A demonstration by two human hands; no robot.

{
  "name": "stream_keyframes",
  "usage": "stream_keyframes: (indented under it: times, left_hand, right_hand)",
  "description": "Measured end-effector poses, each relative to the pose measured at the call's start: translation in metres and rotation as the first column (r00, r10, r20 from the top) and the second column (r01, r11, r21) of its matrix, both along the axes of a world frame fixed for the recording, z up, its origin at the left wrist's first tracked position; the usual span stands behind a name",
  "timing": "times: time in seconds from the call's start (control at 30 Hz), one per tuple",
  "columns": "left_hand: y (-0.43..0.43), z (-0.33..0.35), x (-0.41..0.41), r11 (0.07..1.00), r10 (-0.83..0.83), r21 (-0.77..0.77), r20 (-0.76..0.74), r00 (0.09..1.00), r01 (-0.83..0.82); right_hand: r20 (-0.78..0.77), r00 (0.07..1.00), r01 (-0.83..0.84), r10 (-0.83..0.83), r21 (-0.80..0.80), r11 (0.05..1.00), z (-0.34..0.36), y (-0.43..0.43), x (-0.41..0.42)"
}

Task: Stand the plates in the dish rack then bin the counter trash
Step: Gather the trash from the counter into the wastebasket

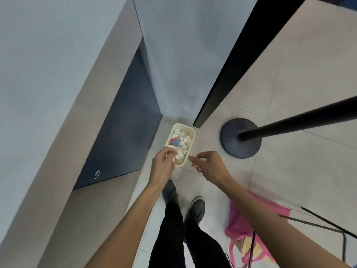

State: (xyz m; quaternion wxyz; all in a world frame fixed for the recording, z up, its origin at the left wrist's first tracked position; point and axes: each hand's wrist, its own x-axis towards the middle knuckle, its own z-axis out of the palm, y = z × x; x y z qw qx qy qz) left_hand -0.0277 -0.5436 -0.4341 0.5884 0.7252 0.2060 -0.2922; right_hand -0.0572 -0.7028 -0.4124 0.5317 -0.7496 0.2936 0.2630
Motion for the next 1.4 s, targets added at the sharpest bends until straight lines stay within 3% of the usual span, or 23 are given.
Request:
stream_keyframes:
  times: [0.27,0.5,0.77,0.97,1.27,1.4]
  left_hand:
    - [0.006,-0.096,0.001,0.997,-0.068,-0.044,-0.094,0.993,0.064]
    - [0.005,-0.215,0.013,0.98,-0.173,0.072,-0.163,0.971,0.187]
    - [0.004,-0.319,0.034,0.888,-0.401,0.24,-0.008,0.916,0.391]
    - [0.006,-0.366,0.043,0.853,-0.423,0.379,0.094,0.901,0.36]
    - [0.011,-0.38,0.035,0.879,-0.397,0.364,0.198,0.896,0.309]
    - [0.023,-0.388,0.03,0.836,-0.415,0.487,0.257,0.873,0.254]
  right_hand:
    - [-0.059,0.998,0.008,-0.012,-0.062,0.998,-0.101,0.002,-0.005]
    - [-0.056,0.996,0.065,-0.066,-0.008,0.998,-0.206,0.002,-0.007]
    - [-0.068,0.995,-0.074,0.072,-0.015,0.997,-0.29,0.0,-0.003]
    - [-0.032,0.997,-0.067,0.065,-0.062,0.996,-0.321,-0.004,0.01]
    - [-0.035,0.979,-0.206,0.203,-0.158,0.966,-0.35,-0.01,0.044]
    - [-0.013,0.973,-0.231,0.232,-0.17,0.958,-0.364,0.0,0.067]
